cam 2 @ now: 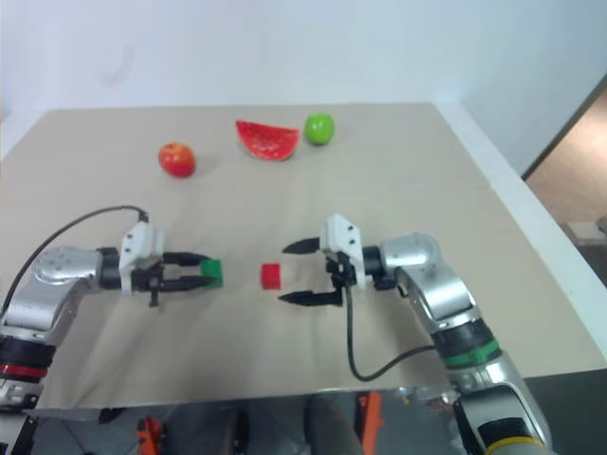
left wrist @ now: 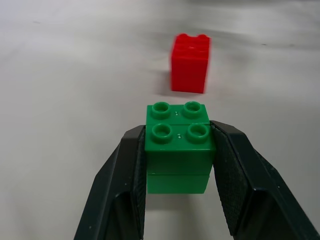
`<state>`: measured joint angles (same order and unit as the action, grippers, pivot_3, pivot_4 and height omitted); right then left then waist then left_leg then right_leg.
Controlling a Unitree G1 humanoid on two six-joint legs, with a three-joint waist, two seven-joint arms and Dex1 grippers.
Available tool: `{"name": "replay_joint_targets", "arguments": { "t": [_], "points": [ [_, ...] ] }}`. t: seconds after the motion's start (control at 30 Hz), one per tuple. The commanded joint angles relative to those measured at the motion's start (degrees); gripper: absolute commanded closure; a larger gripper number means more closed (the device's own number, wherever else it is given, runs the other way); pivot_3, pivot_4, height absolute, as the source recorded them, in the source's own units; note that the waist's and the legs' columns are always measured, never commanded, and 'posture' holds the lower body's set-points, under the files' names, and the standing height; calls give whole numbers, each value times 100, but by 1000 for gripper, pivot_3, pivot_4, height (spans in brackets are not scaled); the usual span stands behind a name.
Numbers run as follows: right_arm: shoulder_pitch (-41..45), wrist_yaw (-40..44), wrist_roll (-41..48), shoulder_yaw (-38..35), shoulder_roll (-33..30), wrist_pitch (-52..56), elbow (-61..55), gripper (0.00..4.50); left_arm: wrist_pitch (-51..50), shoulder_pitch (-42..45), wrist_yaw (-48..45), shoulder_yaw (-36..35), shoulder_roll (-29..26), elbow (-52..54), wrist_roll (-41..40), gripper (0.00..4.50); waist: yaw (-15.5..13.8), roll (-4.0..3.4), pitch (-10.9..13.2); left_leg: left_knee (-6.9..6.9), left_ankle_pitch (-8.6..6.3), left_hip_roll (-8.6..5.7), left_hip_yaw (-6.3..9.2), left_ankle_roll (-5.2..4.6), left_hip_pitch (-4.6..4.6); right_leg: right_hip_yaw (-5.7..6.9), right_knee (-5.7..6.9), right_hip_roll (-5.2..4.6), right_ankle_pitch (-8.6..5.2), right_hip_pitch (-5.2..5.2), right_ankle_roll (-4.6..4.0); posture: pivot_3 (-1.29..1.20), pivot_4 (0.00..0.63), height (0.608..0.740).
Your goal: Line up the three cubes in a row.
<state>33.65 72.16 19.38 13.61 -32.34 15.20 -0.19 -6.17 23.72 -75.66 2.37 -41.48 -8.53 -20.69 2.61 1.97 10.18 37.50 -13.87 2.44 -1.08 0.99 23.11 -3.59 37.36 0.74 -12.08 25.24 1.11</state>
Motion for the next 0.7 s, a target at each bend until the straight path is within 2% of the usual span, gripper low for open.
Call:
{"name": "replay_joint_targets", "arguments": {
  "t": [0.03, 0.7],
  "points": [
    [236, 47, -18, -62, 76, -158, 50, 0, 109, 204, -268, 65, -12, -100, 16, 3185, -1, 0, 0, 0, 0, 2, 1, 0, 1, 1, 0, 2, 0, 0, -1, 0, 150, 740],
    [55, -134, 70, -255, -92, 170, -295, 0, 888, 505, -613, 326, 377, -990, 429, 3185, -7, 0, 0, 25, 1, 1, 2, 0, 0, 1, 24, 3, 3, -1, -5, 0, 150, 740]
  ]
}}
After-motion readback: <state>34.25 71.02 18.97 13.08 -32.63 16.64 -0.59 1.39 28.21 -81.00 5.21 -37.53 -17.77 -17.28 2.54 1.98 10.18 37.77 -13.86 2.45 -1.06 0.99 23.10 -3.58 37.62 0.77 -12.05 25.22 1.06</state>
